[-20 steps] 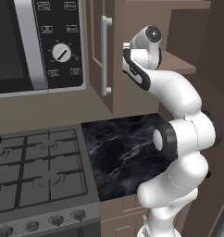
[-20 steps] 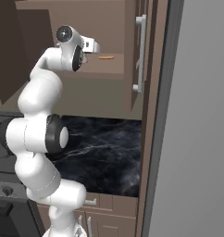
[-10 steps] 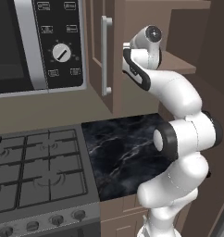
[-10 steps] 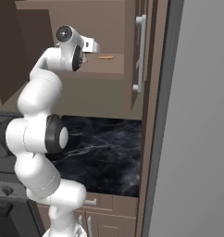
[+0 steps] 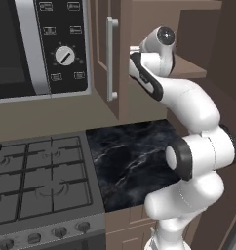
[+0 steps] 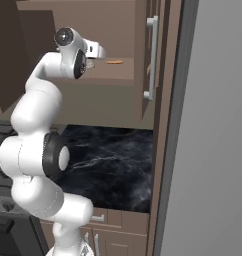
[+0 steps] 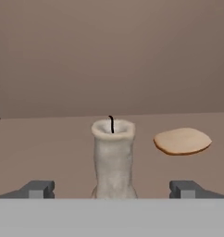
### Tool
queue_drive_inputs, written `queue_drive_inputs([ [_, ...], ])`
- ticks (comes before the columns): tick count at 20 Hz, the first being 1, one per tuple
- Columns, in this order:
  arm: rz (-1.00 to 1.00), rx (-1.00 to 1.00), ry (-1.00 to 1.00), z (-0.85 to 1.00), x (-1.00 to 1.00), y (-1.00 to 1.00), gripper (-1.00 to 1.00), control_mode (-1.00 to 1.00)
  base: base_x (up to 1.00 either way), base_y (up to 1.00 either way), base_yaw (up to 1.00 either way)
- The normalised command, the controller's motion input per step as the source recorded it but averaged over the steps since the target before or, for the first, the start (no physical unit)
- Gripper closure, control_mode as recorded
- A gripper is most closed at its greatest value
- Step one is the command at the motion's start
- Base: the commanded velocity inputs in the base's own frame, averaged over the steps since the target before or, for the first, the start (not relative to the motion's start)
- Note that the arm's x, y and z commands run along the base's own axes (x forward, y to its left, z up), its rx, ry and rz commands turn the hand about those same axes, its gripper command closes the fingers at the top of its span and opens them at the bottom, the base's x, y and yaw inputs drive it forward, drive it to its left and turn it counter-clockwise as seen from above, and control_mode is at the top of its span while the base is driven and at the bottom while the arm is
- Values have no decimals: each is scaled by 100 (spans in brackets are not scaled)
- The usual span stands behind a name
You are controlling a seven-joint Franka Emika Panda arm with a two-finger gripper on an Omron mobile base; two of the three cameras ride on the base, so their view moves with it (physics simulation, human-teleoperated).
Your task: Pick the candle and candle from the dining table and place them in the open cabinet. Close the cabinet after placing the objects.
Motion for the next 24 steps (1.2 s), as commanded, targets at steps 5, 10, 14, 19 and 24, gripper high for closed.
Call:
queue_drive_inputs([
  [5,0,0,0,0,-54,0,-100,-100,0,0,0],
  [10,0,0,0,0,-63,0,-100,-100,0,0,0],
  [14,0,0,0,0,-69,0,-100,-100,0,0,0],
  [19,0,0,0,0,-71,0,-100,-100,0,0,0],
  [24,0,1,0,0,-72,0,-100,-100,0,0,0],
])
